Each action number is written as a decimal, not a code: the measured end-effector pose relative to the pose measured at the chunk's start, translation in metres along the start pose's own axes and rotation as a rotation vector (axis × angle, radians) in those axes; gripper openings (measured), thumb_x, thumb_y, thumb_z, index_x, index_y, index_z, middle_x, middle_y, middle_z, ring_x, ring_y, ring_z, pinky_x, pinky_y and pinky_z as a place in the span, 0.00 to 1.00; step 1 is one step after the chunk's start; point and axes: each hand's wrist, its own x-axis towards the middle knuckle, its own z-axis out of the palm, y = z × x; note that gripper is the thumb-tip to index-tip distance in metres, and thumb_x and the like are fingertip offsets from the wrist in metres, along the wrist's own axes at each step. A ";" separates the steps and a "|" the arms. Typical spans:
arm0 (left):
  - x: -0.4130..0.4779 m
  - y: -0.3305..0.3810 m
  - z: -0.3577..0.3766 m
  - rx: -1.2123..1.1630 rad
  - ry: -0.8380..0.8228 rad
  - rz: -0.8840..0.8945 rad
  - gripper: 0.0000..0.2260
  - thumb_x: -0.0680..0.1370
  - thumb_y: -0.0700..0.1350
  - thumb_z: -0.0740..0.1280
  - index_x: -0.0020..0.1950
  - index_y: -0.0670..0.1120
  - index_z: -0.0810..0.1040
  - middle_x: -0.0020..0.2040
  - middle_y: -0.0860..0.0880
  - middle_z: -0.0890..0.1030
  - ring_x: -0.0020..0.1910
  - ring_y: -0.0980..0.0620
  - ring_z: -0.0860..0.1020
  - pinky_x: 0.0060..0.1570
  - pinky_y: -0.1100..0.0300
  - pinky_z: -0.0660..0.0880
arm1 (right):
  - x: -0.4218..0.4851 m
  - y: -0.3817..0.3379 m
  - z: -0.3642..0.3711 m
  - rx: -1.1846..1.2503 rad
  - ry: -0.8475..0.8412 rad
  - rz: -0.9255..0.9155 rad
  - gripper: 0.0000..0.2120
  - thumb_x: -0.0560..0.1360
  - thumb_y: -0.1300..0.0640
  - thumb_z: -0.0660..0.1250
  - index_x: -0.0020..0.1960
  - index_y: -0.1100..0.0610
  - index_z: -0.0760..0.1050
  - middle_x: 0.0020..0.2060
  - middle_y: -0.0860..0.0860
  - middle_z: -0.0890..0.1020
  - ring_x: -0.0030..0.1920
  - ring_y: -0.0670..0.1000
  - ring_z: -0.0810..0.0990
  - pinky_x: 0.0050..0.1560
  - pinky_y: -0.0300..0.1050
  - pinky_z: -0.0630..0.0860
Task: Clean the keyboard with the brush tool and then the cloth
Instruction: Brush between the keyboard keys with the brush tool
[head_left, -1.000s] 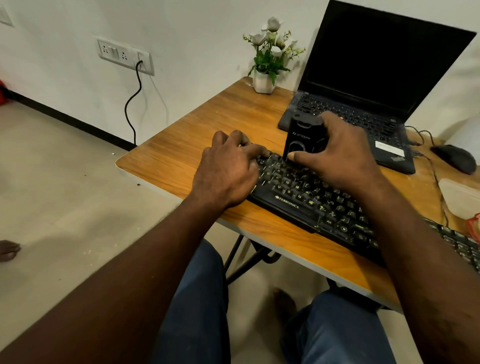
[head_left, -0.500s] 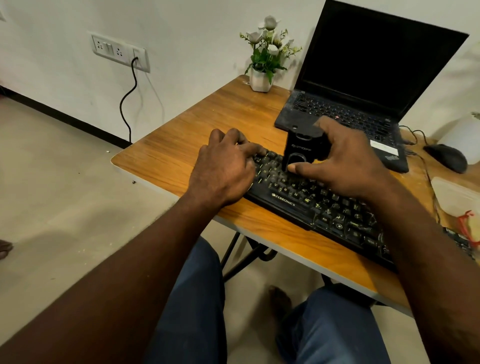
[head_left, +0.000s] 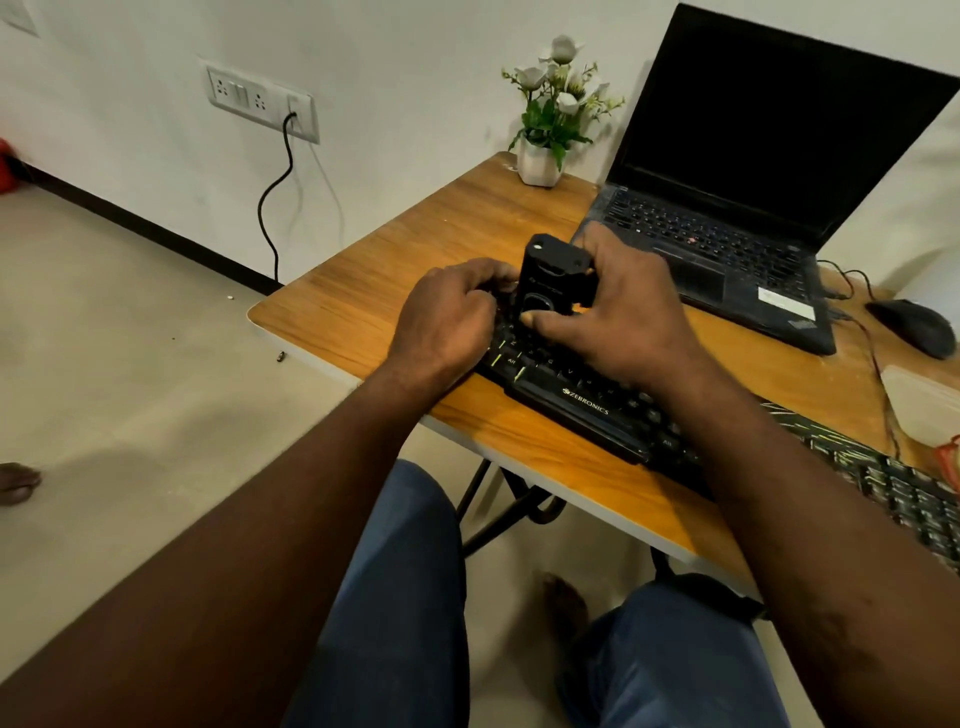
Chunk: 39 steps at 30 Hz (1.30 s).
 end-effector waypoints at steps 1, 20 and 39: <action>-0.001 0.001 -0.001 -0.017 0.008 -0.010 0.21 0.75 0.36 0.59 0.61 0.51 0.84 0.52 0.54 0.85 0.51 0.57 0.83 0.51 0.54 0.80 | 0.005 -0.005 0.005 0.004 0.003 -0.008 0.22 0.68 0.49 0.81 0.50 0.51 0.70 0.44 0.44 0.80 0.44 0.47 0.81 0.43 0.49 0.80; -0.011 0.006 0.011 0.673 0.065 0.251 0.21 0.79 0.51 0.54 0.68 0.52 0.79 0.63 0.53 0.81 0.60 0.48 0.70 0.54 0.49 0.73 | -0.048 0.031 -0.050 0.043 -0.028 0.161 0.22 0.68 0.49 0.81 0.52 0.48 0.71 0.44 0.43 0.81 0.41 0.38 0.80 0.34 0.31 0.71; -0.016 0.014 0.020 0.888 -0.125 0.515 0.23 0.84 0.60 0.50 0.73 0.59 0.75 0.69 0.60 0.77 0.65 0.52 0.67 0.62 0.47 0.65 | -0.028 0.059 -0.068 0.074 -0.030 0.239 0.23 0.68 0.51 0.82 0.55 0.50 0.72 0.48 0.44 0.80 0.47 0.42 0.80 0.40 0.38 0.75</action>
